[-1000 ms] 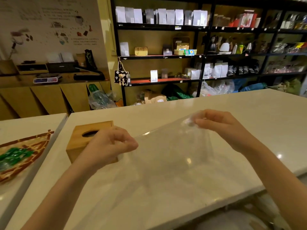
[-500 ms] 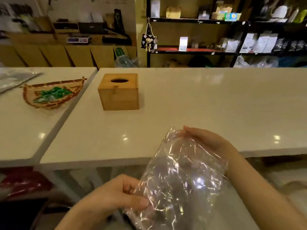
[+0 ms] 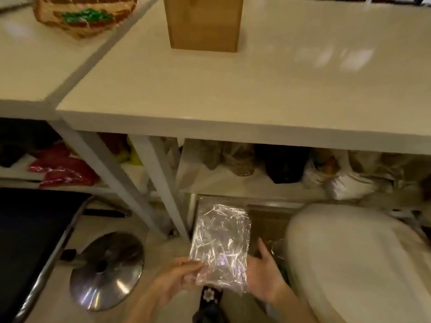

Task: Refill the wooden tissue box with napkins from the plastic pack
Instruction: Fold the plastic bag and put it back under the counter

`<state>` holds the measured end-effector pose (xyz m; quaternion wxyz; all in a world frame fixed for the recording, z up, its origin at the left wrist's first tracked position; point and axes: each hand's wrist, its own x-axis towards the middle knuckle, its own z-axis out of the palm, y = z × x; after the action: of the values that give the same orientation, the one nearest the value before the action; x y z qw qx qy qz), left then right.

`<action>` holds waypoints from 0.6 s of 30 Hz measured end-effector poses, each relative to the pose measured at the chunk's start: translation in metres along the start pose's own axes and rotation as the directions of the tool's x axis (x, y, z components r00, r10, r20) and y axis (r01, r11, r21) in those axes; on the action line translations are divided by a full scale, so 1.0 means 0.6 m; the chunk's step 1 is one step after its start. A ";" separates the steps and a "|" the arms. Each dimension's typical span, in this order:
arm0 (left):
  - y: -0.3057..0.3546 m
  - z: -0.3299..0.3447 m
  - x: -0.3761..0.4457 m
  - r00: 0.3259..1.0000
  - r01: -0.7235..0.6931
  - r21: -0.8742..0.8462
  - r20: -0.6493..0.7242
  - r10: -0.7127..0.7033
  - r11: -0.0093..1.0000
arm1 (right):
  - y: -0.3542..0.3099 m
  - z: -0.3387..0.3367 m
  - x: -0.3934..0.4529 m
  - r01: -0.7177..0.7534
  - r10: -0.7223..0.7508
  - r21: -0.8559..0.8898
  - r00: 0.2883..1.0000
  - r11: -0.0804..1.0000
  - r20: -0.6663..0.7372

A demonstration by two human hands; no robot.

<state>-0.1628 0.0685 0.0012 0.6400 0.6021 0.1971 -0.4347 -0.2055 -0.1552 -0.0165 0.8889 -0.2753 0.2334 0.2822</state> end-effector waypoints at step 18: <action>-0.242 -0.080 0.599 0.944 -0.155 0.378 -0.216 0.250 0.913 | 0.134 -0.400 0.460 -0.188 -0.280 -0.548 0.700 0.815 -0.657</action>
<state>-0.0694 0.0142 -0.3742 0.5307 0.7770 0.1333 -0.3114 -0.1162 -0.1457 -0.3802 0.6079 -0.6243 0.4537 0.1869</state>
